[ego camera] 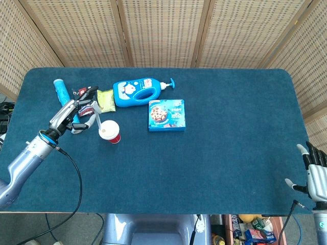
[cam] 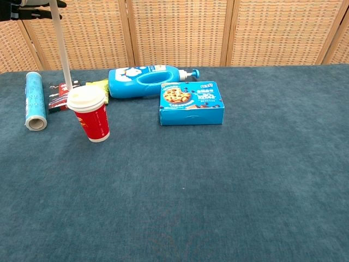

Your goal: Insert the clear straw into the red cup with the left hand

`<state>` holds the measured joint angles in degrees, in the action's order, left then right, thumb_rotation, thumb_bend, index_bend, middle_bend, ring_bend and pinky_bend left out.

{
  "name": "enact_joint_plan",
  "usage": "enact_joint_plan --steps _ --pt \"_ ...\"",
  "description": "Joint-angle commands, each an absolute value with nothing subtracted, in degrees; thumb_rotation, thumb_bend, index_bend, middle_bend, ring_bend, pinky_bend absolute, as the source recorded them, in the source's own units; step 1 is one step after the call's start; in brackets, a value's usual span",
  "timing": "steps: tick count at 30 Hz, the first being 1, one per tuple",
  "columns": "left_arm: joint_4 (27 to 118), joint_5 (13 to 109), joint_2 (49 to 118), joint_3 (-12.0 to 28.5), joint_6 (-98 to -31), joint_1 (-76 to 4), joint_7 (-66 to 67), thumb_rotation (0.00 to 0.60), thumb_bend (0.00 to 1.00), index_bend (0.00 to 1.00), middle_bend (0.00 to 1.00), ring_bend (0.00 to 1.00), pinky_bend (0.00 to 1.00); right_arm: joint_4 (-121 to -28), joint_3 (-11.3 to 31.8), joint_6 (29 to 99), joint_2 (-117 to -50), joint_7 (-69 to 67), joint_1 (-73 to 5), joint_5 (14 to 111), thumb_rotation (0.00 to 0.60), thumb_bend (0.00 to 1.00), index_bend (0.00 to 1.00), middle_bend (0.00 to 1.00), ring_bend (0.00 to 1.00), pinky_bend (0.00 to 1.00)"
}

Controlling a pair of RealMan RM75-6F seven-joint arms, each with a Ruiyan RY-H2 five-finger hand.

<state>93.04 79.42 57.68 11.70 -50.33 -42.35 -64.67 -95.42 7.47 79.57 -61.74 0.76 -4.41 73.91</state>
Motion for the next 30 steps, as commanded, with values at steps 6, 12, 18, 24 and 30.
enact_joint_plan --steps 6,12,18,24,30 --pt "92.94 79.61 58.38 12.08 -49.88 -42.32 -64.10 0.600 0.53 0.62 0.00 0.00 0.00 -95.16 7.44 79.47 -61.70 0.47 -4.40 73.86 0.600 0.00 0.00 0.00 0.00 0.00" --pt "92.59 79.48 58.90 12.23 -49.54 -42.09 -63.91 0.600 0.53 0.62 0.00 0.00 0.00 -95.20 7.44 79.46 -61.60 0.32 -4.35 73.75 0.600 0.00 0.00 0.00 0.00 0.00" --pt "91.79 79.72 59.80 12.27 -49.13 -42.04 -64.12 0.600 0.52 0.62 0.00 0.00 0.00 -95.21 7.47 79.40 -61.59 0.47 -4.41 73.63 0.600 0.00 0.00 0.00 0.00 0.00" --pt "91.06 80.06 60.54 12.52 -48.93 -42.18 -64.39 0.600 0.53 0.62 0.00 0.00 0.00 -95.17 7.49 79.40 -61.65 0.55 -4.43 73.53 0.600 0.00 0.00 0.00 0.00 0.00" --pt "90.16 79.77 61.23 12.48 -48.47 -42.00 -65.01 0.600 0.53 0.62 0.00 0.00 0.00 -95.08 7.47 79.30 -61.71 0.62 -4.47 73.45 0.600 0.00 0.00 0.00 0.00 0.00"
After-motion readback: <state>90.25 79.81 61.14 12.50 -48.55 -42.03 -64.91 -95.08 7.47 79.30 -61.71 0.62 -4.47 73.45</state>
